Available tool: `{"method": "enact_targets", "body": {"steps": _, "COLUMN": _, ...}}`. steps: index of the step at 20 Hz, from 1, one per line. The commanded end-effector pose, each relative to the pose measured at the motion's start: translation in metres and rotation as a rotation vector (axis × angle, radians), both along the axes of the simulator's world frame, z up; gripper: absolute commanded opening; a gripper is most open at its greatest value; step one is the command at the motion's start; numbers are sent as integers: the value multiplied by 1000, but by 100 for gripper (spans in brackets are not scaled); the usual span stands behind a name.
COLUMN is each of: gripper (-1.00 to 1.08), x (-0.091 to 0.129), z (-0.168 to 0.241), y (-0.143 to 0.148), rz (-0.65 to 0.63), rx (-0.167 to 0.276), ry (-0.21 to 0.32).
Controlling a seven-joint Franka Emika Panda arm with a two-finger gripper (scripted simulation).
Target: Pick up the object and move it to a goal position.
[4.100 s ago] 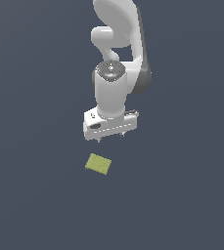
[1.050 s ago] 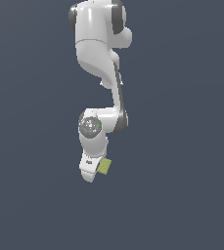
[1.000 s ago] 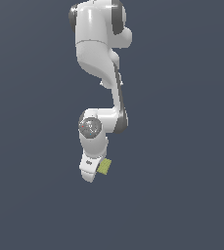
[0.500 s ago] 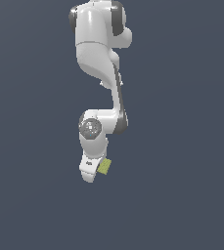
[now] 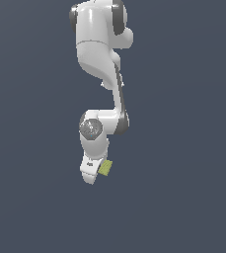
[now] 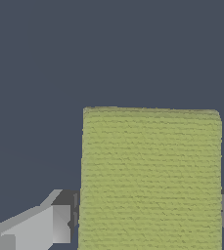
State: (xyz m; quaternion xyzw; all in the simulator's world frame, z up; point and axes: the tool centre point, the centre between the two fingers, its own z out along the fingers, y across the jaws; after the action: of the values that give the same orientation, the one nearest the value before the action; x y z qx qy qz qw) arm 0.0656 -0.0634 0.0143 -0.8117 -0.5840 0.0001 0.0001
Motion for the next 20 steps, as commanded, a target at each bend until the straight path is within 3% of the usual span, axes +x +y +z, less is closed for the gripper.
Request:
{"method": "enact_targets", "body": {"steps": 1, "gripper": -100, "x": -2, "z": 6, "y": -1, "rz": 0, "rx": 0, "ry": -2}}
{"method": "enact_targets", "body": {"steps": 10, "gripper": -100, "x": -21, "z": 48, "y": -5, "rz": 0, "rx": -2, "ry": -2}}
{"method": "enact_targets", "body": {"steps": 20, "gripper": -100, "x": -59, "z": 130, "y": -14, "rz": 0, "rx": -3, "ry": -1}}
